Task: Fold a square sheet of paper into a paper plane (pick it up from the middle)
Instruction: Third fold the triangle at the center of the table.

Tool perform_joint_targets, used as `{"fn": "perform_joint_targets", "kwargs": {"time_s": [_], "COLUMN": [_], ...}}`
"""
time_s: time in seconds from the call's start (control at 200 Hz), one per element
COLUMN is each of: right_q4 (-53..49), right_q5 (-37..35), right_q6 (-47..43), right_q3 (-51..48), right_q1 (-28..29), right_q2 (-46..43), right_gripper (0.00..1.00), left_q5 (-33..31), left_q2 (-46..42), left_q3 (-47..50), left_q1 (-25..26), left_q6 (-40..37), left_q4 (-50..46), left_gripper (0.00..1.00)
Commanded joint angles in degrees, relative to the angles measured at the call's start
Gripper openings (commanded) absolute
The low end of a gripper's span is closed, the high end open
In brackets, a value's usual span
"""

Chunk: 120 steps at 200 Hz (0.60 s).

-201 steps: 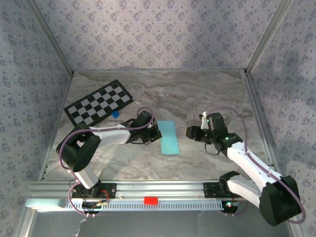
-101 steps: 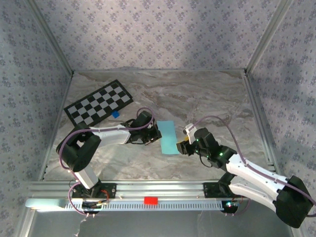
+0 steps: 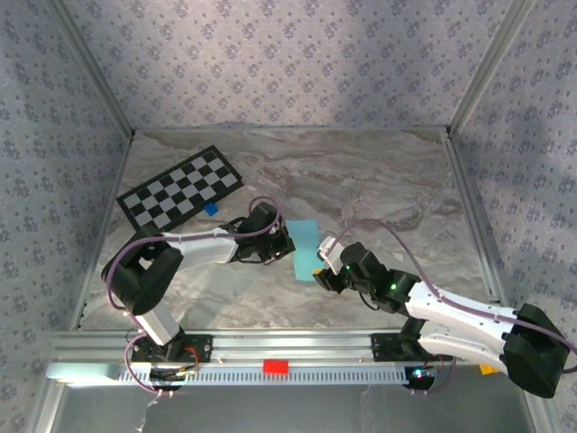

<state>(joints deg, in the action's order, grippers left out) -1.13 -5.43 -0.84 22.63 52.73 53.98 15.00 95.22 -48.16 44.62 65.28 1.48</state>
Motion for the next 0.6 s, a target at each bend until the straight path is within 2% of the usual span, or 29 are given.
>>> {"fn": "perform_joint_targets", "kwargs": {"time_s": [0.0, 0.25, 0.45, 0.595], "right_q4": [1.70, 6.47, 13.82, 14.71], "right_q5": [-2.81, -3.14, -10.60, -15.16], "right_q6": [-3.45, -7.24, -7.20, -7.56], "right_q3": [0.06, 0.04, 0.62, 1.93], "right_q1": [2.53, 7.77, 12.09, 13.69], "right_q2": [0.13, 5.35, 12.74, 16.25], "right_gripper": [0.53, 0.57, 0.64, 0.65], "left_q5": [-0.68, -0.38, -0.17, 0.18], "left_q2": [-2.32, -1.80, -1.18, -0.49], "left_q3": [-0.09, -0.35, -0.34, -0.65], "left_q1": [-0.42, -0.48, -0.43, -0.56], "left_q6": [0.78, 0.95, 1.69, 1.78], "left_q4": [-0.42, -0.26, 0.40, 0.38], "left_gripper": [0.02, 0.02, 0.01, 0.02]}}
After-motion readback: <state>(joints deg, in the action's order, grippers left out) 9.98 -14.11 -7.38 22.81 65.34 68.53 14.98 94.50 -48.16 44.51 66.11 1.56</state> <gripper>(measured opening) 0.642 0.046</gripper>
